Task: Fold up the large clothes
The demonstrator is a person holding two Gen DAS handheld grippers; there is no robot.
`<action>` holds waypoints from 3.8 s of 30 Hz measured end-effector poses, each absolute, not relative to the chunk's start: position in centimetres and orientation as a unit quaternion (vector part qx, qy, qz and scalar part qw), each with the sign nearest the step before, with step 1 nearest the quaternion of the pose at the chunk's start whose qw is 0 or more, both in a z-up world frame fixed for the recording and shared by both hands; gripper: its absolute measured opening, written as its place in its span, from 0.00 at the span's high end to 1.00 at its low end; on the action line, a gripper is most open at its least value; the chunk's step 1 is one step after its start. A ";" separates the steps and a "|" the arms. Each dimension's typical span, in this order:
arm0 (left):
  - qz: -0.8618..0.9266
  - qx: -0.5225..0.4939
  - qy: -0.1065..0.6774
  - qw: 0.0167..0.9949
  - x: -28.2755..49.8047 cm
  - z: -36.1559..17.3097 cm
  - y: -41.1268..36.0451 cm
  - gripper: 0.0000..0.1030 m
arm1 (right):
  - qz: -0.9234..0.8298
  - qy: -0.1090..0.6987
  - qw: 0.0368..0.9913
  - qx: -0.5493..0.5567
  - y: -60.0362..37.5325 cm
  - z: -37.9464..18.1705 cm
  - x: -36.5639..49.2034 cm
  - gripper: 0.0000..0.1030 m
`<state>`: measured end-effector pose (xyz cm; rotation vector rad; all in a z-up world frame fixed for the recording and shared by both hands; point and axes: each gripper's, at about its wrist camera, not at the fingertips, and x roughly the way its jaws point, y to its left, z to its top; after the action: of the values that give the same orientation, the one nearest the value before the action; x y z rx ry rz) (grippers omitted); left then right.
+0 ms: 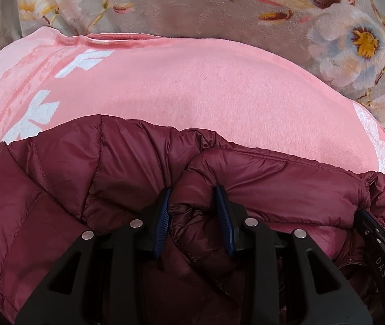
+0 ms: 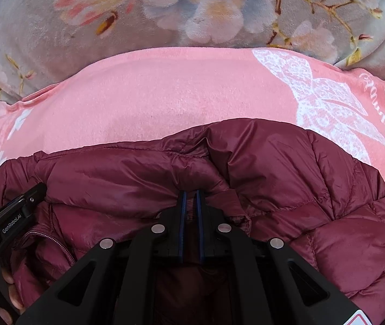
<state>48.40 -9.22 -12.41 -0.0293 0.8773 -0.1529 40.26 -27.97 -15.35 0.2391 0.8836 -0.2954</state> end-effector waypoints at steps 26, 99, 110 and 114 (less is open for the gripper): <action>-0.089 -0.023 0.394 0.915 34.0 -5.7 -1.7 0.46 | -0.100 0.350 0.923 0.126 -25.3 -5.6 19.9 0.62; -0.062 -0.117 0.295 0.946 16.0 5.3 14.1 0.94 | -0.198 0.220 0.945 0.139 -29.8 0.2 1.8 0.98; -0.015 -0.071 0.400 0.914 27.3 -5.1 10.4 0.91 | -0.238 0.327 0.905 0.135 -31.3 -6.5 11.5 0.97; -0.011 -0.071 0.420 0.905 28.5 -7.9 10.0 0.85 | -0.248 0.356 0.892 0.125 -31.2 -8.6 12.8 0.94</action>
<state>28.51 9.96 -7.89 -0.1476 0.8667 -0.0220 12.83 -31.25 -8.65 0.2585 0.7389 -0.5155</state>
